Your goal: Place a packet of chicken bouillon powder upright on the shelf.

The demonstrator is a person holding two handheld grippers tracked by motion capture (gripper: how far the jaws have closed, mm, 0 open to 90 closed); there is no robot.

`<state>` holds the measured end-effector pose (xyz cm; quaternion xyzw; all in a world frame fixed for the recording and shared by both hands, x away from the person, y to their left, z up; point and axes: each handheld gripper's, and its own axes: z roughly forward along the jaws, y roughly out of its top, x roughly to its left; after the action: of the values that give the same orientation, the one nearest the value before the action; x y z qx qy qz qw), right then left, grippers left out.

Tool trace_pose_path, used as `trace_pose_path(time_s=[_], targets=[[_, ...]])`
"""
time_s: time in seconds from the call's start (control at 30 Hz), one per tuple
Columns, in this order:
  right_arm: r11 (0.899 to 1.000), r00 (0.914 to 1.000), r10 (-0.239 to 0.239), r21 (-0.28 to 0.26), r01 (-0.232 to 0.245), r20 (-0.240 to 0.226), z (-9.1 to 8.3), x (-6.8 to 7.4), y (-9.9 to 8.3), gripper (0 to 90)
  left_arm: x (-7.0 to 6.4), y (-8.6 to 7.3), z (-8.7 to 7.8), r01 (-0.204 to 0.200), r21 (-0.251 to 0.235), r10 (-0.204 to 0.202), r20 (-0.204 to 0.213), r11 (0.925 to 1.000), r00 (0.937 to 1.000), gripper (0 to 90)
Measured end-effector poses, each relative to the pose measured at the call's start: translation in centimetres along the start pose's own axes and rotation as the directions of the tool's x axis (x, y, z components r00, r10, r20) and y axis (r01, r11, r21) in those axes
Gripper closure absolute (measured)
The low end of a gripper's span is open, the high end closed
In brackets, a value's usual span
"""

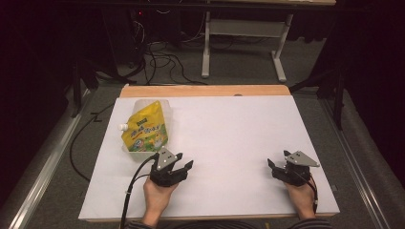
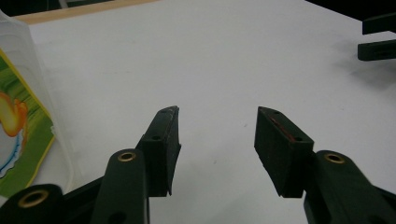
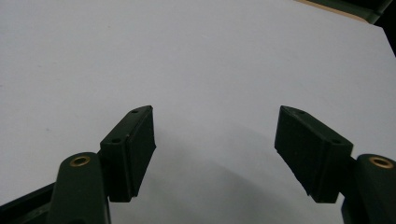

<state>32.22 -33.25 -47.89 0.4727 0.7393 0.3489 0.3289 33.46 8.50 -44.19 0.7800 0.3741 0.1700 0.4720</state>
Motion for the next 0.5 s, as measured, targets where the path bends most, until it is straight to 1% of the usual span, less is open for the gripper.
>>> trace_pose_path(time_s=[0.13, 0.4, 0.5], targets=[[1.000, 1.0000, 0.000, 0.000, 0.000, 0.000, 0.0, 0.0, 0.0, 29.5, -0.1, -0.1, 0.8, -0.002, 0.006, 0.002, 0.001, 1.0000, 1.0000, 50.3], [1.000, 1.0000, 0.002, -0.001, -0.002, 0.000, 0.0, 0.0, 0.0, 29.5, -0.3, -0.7, 2.9, -0.015, 0.032, 0.016, -0.024, 0.9994, 0.9996, 49.4], [1.000, 1.0000, 0.002, -0.002, -0.002, -0.001, 0.0, 0.0, 0.0, 29.5, -0.3, -0.9, 3.5, -0.019, 0.038, 0.021, -0.041, 0.9991, 0.9990, 48.7]])
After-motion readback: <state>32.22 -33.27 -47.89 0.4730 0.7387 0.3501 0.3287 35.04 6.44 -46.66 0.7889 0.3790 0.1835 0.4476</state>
